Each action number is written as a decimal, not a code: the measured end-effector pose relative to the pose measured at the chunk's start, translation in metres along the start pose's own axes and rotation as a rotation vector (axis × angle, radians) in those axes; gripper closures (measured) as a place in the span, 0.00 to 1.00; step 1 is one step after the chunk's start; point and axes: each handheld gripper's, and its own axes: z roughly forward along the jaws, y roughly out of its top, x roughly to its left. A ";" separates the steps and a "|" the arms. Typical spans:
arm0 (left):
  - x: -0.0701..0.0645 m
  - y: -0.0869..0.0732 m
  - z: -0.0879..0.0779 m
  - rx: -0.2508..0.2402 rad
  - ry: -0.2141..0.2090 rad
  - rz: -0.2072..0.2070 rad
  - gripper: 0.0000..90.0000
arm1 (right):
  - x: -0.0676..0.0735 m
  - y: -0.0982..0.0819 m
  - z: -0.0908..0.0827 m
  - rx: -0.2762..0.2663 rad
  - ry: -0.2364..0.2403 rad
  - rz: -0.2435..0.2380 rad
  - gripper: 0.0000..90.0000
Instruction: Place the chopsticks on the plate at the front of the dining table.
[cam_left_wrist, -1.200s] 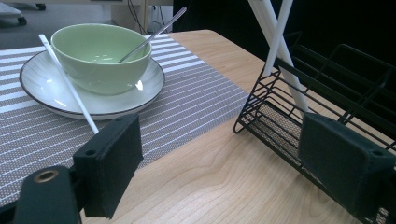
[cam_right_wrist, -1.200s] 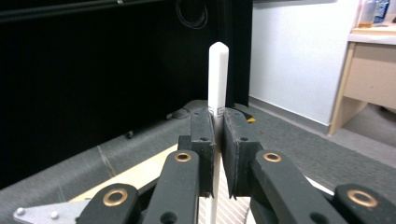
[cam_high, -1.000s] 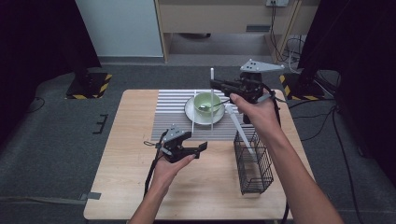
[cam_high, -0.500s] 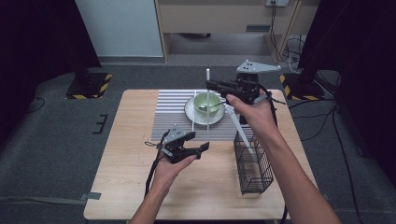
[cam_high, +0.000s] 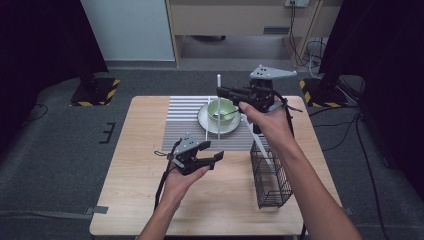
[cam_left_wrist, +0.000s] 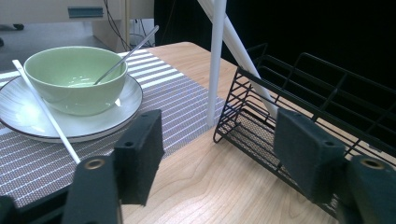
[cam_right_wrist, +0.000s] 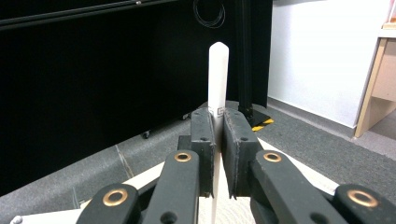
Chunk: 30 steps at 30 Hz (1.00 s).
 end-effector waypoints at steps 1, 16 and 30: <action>0.000 0.000 0.000 0.001 -0.001 -0.001 0.38 | 0.000 0.000 0.000 -0.001 0.000 0.001 0.93; 0.008 0.002 -0.003 -0.019 -0.037 -0.005 0.61 | 0.005 0.002 -0.003 -0.025 0.029 0.017 0.93; 0.005 0.004 -0.003 -0.017 -0.092 -0.003 0.85 | 0.005 0.002 -0.002 -0.014 0.054 0.055 0.93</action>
